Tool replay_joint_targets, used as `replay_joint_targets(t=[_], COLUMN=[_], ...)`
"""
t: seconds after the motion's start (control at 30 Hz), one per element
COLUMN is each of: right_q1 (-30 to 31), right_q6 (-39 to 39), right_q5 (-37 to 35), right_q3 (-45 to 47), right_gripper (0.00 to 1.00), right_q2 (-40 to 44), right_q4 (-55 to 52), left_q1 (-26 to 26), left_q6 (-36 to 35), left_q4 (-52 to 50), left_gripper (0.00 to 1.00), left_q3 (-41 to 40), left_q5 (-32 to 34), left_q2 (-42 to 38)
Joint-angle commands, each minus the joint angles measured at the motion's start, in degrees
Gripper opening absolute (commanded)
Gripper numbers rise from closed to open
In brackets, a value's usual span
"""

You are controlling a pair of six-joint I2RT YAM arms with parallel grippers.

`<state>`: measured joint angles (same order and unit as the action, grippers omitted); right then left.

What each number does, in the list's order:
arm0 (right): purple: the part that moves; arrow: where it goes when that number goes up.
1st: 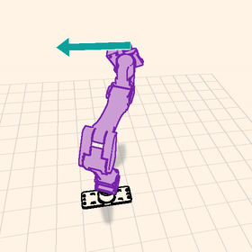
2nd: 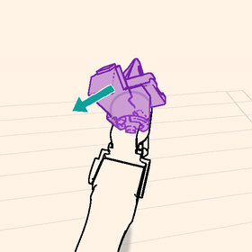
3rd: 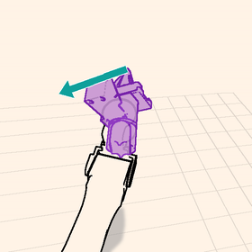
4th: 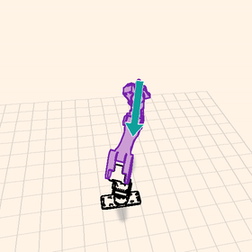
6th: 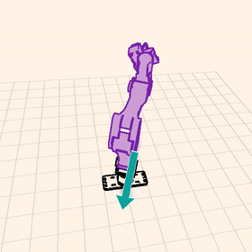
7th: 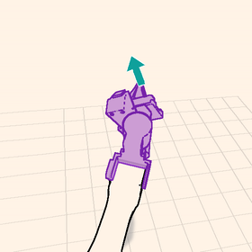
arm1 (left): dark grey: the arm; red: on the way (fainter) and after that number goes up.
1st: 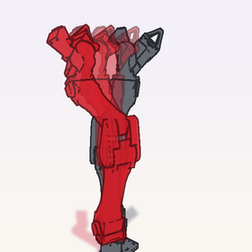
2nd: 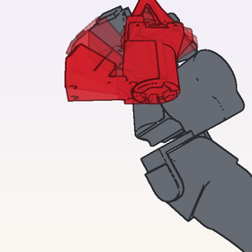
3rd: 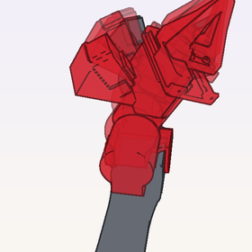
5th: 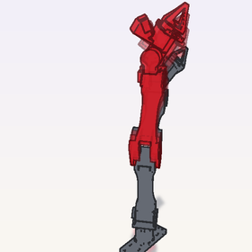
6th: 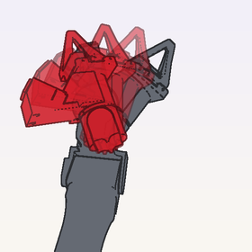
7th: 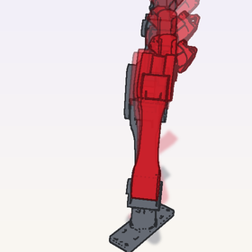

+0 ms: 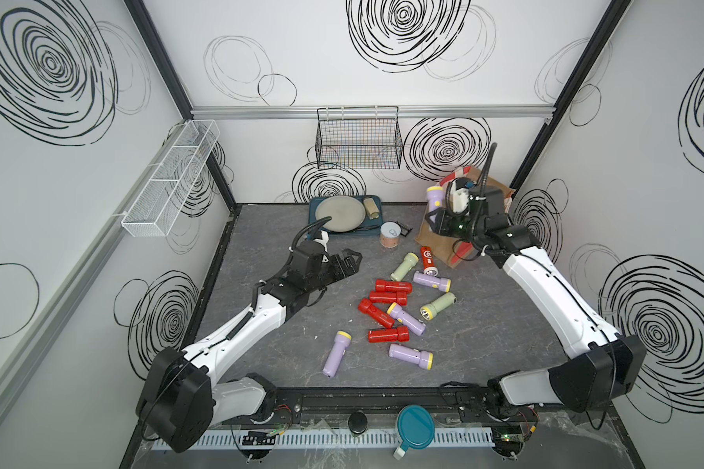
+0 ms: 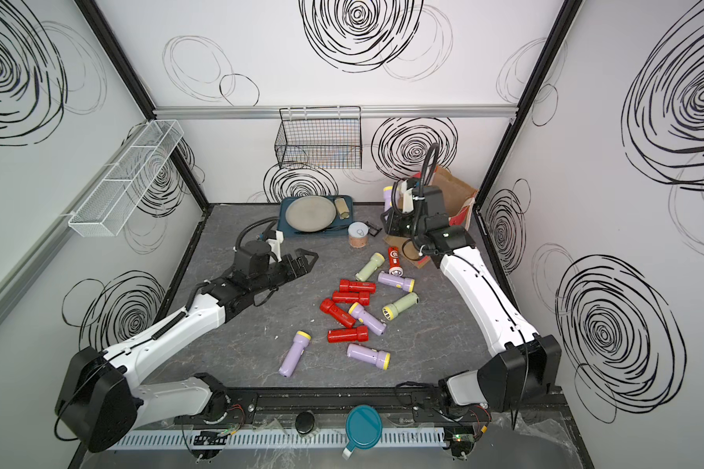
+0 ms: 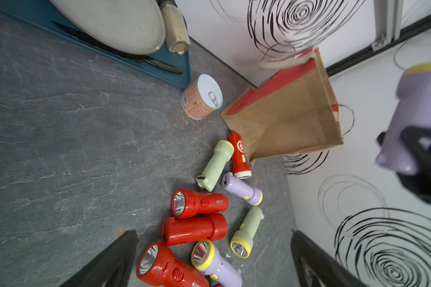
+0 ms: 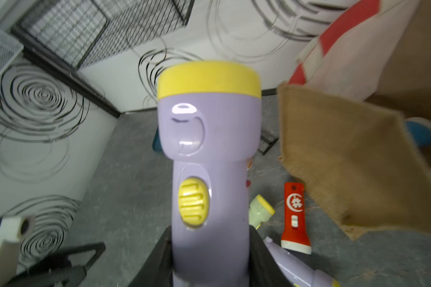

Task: Put the flashlights into the tote bags
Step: Place the flashlight in the canvas bag.

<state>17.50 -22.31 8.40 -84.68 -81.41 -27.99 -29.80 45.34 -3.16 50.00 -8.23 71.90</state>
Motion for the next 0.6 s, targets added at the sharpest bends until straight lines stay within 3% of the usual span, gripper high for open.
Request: replay_joint_targets(t=[0.0, 0.33, 0.57], right_q1=[-3.48, -14.32, -17.11], right_q6=[-2.74, -2.29, -3.22], right_q5=[-2.65, -7.27, -9.66], right_q3=[-7.25, -24.57, -30.39], right_gripper=[0.0, 0.0, 0.0], right_q2=[-4.17, -21.68, -31.83], right_q4=[-5.08, -5.48, -6.3], left_q1=[-3.55, -7.85, -9.05], left_q6=[-8.13, -9.01, -9.31], left_q4=[-5.32, -5.91, -5.87], left_gripper=[0.99, 0.99, 0.99], left_q3=[3.83, 5.42, 6.25], left_q5=[5.64, 7.85, 8.22], left_q2=[1.86, 3.47, 3.93])
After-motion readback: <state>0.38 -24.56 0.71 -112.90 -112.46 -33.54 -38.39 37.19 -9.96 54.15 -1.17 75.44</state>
